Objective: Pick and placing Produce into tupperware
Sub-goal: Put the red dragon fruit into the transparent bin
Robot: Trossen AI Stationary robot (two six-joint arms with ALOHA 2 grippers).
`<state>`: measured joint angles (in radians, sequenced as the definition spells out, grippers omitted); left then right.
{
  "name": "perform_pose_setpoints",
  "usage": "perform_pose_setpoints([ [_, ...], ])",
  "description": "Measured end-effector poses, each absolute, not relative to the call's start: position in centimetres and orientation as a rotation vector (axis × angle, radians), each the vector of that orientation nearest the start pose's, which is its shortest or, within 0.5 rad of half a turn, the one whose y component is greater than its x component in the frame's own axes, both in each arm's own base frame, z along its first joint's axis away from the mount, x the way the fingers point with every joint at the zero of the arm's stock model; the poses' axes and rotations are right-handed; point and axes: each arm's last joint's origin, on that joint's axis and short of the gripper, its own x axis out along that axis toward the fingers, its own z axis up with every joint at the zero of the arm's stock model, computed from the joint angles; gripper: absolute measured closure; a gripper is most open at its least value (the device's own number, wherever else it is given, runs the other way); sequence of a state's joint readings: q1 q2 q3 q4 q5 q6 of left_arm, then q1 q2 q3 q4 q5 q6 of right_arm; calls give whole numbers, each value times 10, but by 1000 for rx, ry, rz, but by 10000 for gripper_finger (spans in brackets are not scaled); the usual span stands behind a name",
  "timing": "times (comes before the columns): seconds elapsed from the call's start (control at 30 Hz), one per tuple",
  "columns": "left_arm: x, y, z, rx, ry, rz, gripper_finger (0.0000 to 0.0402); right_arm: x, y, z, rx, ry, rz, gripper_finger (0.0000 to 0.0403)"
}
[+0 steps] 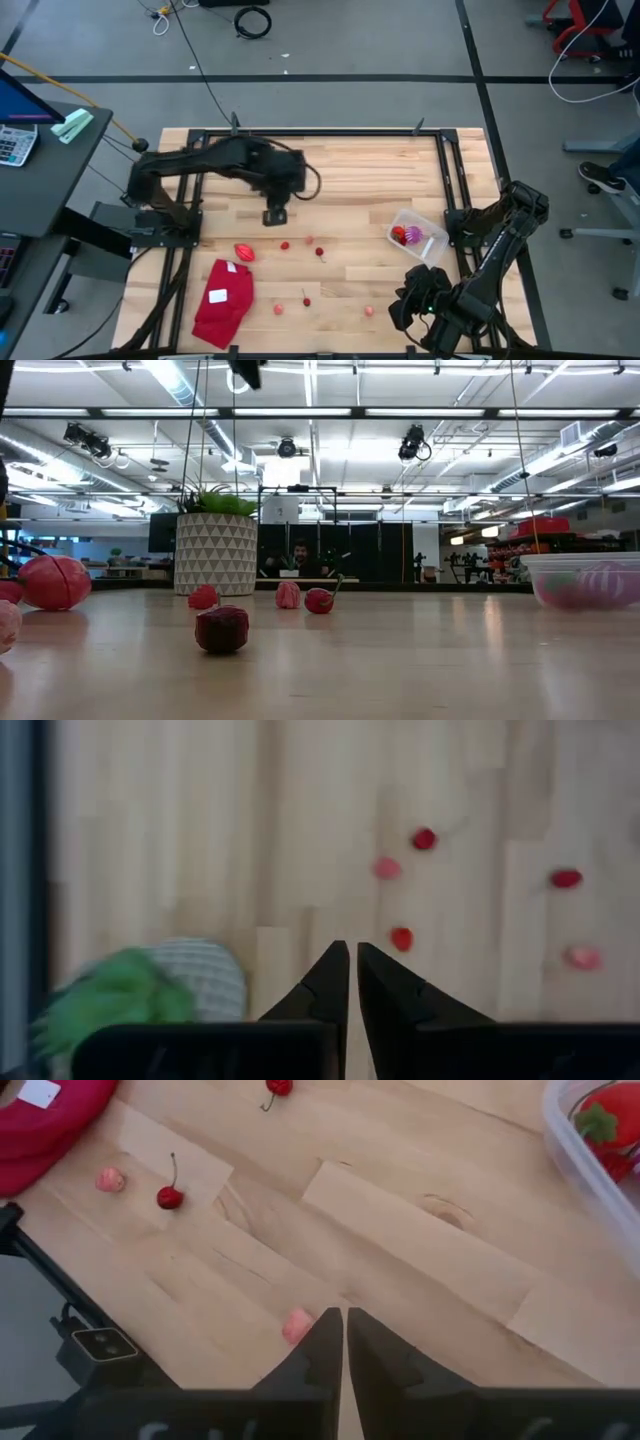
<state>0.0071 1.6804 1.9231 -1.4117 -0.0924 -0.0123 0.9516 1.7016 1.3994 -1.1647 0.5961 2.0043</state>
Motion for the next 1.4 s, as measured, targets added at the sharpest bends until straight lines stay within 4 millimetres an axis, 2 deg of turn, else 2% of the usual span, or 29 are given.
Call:
perform_pose_setpoints([
  [0.2,250,-5,431,38,1090,106,366,198,250,259,784,790,-690,375],
  [0.3,213,-9,434,32,1039,89,367,199,251,259,779,786,-673,377],
  [0.4,173,-10,418,1,1006,96,373,200,251,259,781,771,-667,378],
  [0.5,142,-13,389,-98,887,105,379,200,251,260,782,760,-665,378],
  [0.6,120,-18,351,-151,835,50,384,201,250,260,788,753,-671,378],
  [0.7,107,-22,313,-212,835,35,387,204,248,260,791,749,-679,378],
  [0.87,104,-30,248,-291,968,-1,390,210,243,260,795,741,-698,378],
  [0.97,105,-34,224,-273,1031,-24,390,213,240,260,781,743,-702,378],
  [1.07,106,-35,216,-222,1055,-45,392,215,238,260,763,747,-701,378],
  [1.4,113,-36,217,-235,1030,-38,376,217,237,260,718,764,-683,378],
])
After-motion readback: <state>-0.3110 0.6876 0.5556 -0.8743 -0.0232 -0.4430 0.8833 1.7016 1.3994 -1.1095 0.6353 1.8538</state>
